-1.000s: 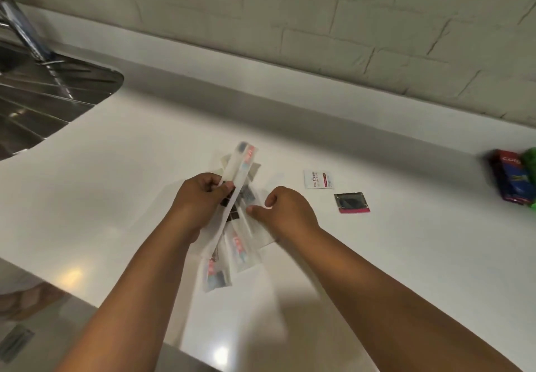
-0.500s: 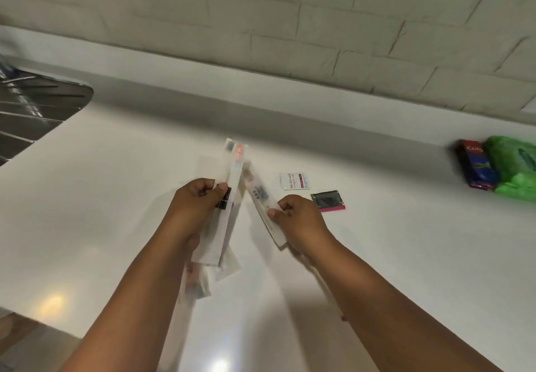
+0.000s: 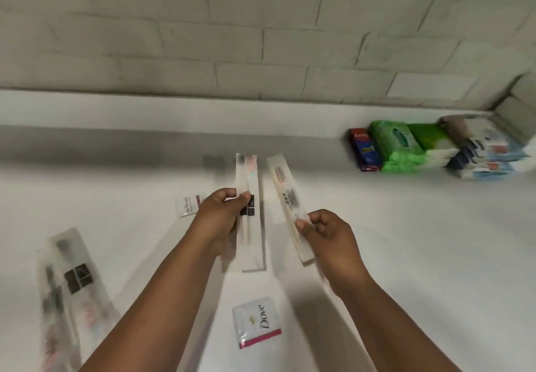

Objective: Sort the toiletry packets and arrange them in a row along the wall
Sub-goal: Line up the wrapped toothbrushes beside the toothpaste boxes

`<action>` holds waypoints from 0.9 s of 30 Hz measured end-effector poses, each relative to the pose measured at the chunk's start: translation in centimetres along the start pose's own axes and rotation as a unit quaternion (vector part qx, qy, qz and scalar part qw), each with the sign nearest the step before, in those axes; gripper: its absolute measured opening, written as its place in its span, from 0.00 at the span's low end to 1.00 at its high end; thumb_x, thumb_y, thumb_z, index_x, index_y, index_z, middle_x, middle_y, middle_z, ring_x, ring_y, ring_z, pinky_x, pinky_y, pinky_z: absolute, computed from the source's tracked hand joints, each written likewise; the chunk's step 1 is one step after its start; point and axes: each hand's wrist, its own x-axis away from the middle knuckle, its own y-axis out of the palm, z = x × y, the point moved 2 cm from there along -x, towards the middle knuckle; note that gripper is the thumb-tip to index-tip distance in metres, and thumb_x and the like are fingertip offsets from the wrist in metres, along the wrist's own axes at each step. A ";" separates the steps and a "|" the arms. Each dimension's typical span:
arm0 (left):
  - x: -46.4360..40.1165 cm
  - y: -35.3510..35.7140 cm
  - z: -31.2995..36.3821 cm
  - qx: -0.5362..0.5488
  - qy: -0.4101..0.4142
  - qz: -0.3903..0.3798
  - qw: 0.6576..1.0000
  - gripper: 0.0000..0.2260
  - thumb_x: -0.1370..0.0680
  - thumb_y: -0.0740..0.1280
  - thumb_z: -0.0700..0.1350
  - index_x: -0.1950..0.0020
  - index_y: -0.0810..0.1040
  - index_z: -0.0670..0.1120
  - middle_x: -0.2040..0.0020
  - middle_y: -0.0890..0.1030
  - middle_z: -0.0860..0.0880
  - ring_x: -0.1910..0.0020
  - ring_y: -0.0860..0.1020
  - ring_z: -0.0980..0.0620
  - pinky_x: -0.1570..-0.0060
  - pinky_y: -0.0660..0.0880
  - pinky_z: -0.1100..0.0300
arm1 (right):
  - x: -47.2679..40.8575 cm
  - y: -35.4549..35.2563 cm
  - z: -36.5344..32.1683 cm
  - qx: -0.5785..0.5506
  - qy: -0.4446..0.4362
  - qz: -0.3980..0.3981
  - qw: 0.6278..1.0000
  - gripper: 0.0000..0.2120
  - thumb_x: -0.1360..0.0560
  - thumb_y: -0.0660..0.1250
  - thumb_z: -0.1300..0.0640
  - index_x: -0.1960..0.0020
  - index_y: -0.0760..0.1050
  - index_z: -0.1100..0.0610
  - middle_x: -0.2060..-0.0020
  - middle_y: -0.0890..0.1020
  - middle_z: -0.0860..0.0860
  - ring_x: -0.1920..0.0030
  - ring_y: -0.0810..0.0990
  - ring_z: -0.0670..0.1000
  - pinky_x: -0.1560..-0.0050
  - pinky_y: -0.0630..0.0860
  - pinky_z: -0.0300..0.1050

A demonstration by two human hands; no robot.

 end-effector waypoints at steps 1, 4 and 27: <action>-0.5 1.4 -0.1 0.003 -0.006 -0.004 1.000 0.04 0.25 0.72 0.44 0.54 0.78 0.46 0.61 0.83 0.48 0.66 0.80 0.52 0.58 0.74 0.57 | -0.2 -1.1 0.3 0.000 0.001 0.013 1.000 0.06 0.24 0.69 0.58 0.59 0.75 0.58 0.61 0.82 0.61 0.65 0.78 0.52 0.73 0.74 0.40; -2.3 6.0 -0.2 -0.017 -0.020 -0.017 1.000 0.08 0.26 0.72 0.42 0.49 0.76 0.44 0.60 0.83 0.46 0.68 0.79 0.53 0.66 0.71 0.62 | -0.8 -4.7 1.2 0.005 0.009 0.048 0.999 0.07 0.24 0.69 0.58 0.60 0.75 0.58 0.65 0.79 0.61 0.68 0.75 0.50 0.75 0.72 0.40; -12.9 25.2 2.0 -0.317 0.128 0.002 0.940 0.13 0.31 0.76 0.46 0.59 0.80 0.37 0.63 0.81 0.38 0.64 0.80 0.42 0.57 0.79 0.50 | -5.0 -15.2 2.9 0.081 0.010 0.153 0.985 0.08 0.23 0.67 0.55 0.62 0.77 0.53 0.69 0.81 0.49 0.72 0.75 0.45 0.72 0.69 0.33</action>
